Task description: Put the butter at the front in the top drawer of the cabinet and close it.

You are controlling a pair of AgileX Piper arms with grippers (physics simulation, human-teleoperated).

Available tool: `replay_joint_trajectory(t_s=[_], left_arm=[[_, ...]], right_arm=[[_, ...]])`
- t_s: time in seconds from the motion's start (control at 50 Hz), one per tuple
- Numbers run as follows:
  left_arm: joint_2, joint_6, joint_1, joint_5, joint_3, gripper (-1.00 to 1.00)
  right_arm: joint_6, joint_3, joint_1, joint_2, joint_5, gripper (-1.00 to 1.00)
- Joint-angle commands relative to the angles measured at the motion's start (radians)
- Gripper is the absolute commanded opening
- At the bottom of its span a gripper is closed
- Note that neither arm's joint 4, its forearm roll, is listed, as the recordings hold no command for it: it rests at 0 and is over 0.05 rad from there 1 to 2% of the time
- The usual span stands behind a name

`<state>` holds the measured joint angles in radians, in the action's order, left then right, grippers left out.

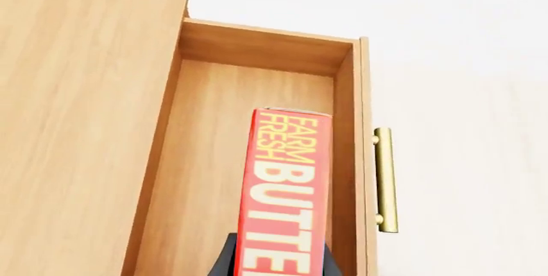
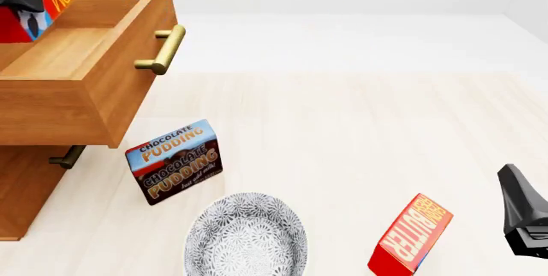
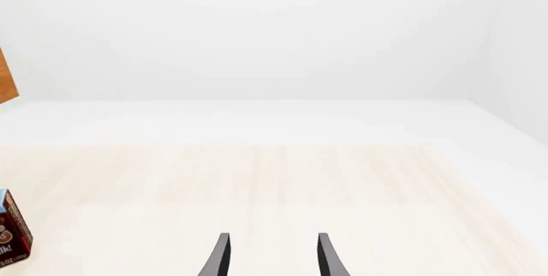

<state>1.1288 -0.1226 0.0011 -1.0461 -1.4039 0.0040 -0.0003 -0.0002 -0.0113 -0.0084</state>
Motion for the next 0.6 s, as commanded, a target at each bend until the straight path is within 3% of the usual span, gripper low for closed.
replay_joint_trajectory(t_s=[0.02, 0.6], left_arm=[[-0.004, 0.007, 0.014, 0.048, 0.012, -1.0], [0.074, 0.011, 0.012, 0.155, 0.056, -1.0]], right_arm=[[-0.001, 0.0, 0.0, 0.002, 0.002, 1.0], [-0.001, 0.0, 0.0, 0.002, 0.002, 1.0]])
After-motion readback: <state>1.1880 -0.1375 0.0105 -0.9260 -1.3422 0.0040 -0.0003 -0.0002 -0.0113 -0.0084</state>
